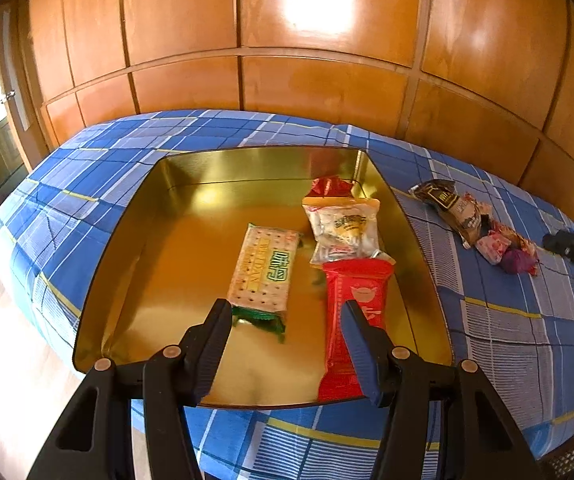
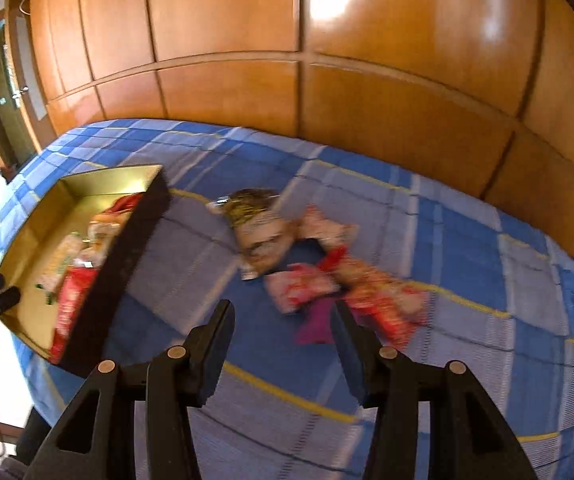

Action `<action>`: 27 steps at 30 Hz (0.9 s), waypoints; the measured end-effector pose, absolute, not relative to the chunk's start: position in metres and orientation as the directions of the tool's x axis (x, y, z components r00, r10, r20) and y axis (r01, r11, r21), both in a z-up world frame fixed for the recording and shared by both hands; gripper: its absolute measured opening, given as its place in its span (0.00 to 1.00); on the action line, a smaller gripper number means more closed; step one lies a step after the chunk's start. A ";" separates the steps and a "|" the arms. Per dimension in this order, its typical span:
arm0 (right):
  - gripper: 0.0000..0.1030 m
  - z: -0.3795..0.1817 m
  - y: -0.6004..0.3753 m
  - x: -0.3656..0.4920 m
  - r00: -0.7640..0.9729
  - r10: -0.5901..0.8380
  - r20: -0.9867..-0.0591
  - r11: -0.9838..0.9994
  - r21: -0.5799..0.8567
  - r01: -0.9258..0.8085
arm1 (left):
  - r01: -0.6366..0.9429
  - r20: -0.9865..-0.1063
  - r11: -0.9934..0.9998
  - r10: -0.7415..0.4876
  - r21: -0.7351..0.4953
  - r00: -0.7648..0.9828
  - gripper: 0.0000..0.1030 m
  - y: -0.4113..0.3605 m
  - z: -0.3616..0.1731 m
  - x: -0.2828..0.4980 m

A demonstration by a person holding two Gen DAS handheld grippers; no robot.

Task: Organize snacks
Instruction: 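Move both tools back toward the remaining snack pile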

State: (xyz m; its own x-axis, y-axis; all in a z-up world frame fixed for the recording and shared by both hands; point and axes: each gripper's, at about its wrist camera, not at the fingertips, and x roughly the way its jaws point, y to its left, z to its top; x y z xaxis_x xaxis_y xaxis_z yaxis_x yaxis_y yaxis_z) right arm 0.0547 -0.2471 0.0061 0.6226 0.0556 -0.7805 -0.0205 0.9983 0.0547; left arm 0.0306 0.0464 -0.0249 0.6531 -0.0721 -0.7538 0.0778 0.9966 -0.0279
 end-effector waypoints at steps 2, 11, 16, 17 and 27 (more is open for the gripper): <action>0.49 0.007 -0.267 0.055 0.619 0.027 -0.785 0.999 0.033 -0.001 | 0.095 -0.755 0.995 -0.077 -0.019 0.651 0.56 0.041 -0.024 0.032; 0.49 -0.022 -0.357 0.053 0.544 -0.088 -0.835 0.990 -0.015 0.137 | 0.209 -0.756 0.978 -0.150 -0.018 0.638 0.56 0.003 -0.013 0.041; 0.49 -0.041 -0.389 0.046 0.520 -0.077 -0.851 0.977 0.039 0.208 | 0.281 -0.772 0.957 -0.232 -0.073 0.592 0.56 -0.030 -0.003 0.059; 0.49 -0.042 -0.391 0.046 0.513 -0.078 -0.855 0.975 0.043 0.219 | 0.296 -0.777 0.950 -0.260 -0.099 0.574 0.56 -0.038 -0.001 0.064; 0.49 -0.025 -0.385 0.049 0.575 -0.011 -0.818 0.974 0.121 0.191 | 0.326 -0.832 0.924 -0.337 -0.202 0.441 0.73 -0.124 -0.021 0.134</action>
